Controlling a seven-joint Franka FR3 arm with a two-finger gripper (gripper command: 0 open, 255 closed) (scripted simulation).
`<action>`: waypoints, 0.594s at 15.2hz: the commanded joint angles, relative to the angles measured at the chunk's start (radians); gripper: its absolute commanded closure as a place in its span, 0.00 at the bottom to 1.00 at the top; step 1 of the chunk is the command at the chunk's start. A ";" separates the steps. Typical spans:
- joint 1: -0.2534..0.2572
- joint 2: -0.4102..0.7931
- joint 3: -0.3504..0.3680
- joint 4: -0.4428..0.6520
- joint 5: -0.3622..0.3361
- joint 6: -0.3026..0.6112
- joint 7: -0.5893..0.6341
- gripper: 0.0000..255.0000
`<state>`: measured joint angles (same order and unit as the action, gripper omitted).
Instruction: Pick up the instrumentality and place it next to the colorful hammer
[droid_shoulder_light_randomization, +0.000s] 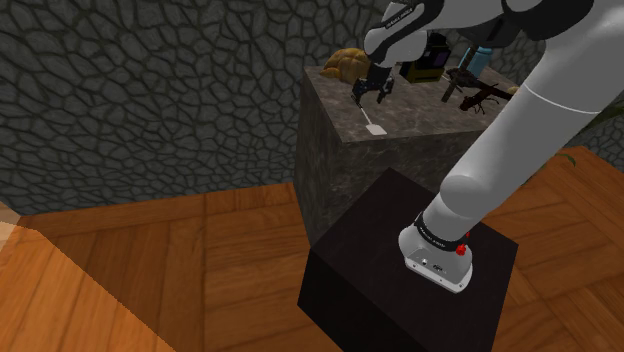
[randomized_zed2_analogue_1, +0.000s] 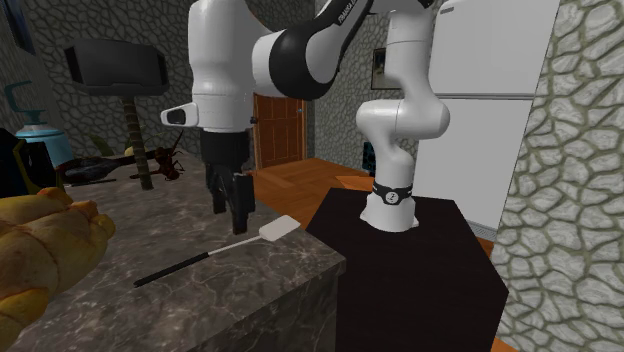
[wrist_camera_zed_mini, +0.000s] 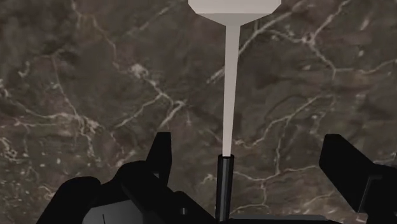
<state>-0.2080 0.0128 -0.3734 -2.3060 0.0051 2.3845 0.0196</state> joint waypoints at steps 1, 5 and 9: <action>-0.005 0.035 -0.004 0.003 0.020 0.029 -0.018 0.00; -0.008 0.079 -0.001 -0.007 0.047 0.080 -0.037 0.00; -0.009 0.098 0.001 -0.010 0.059 0.100 -0.045 0.00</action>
<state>-0.2171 0.1082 -0.3726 -2.3155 0.0623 2.4815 -0.0238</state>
